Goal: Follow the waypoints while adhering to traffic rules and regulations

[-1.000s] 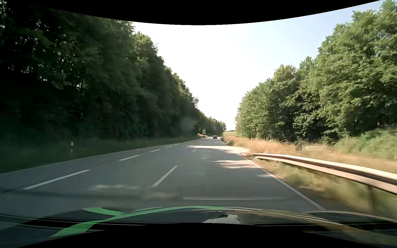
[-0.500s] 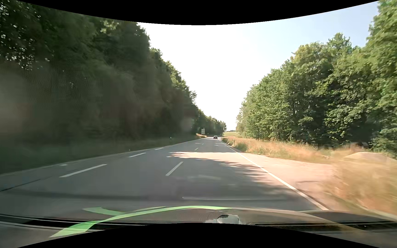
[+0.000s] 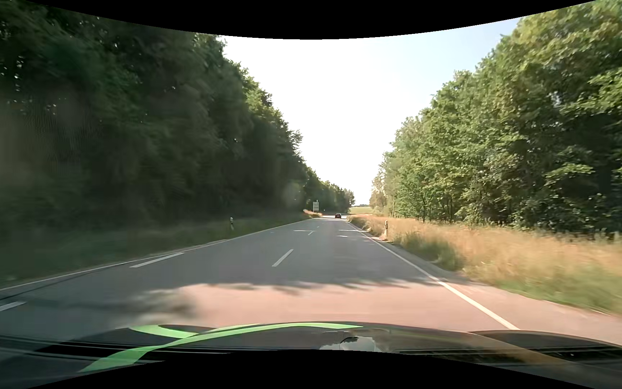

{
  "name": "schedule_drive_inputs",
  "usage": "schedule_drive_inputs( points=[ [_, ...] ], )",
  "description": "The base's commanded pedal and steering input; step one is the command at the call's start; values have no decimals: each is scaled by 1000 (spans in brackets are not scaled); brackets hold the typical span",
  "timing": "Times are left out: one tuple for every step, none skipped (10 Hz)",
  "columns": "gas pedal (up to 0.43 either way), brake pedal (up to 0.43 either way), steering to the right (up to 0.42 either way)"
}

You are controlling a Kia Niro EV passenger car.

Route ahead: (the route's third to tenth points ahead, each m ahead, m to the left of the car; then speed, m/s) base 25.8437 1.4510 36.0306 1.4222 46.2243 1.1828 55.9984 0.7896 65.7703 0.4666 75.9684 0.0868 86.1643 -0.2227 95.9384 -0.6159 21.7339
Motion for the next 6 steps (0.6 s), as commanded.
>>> schedule_drive_inputs(
  points=[
    [228,0,0],
    [228,0,0],
    [220,0,0],
    [220,0,0],
    [228,0,1],
    [240,0,1]
  ],
)
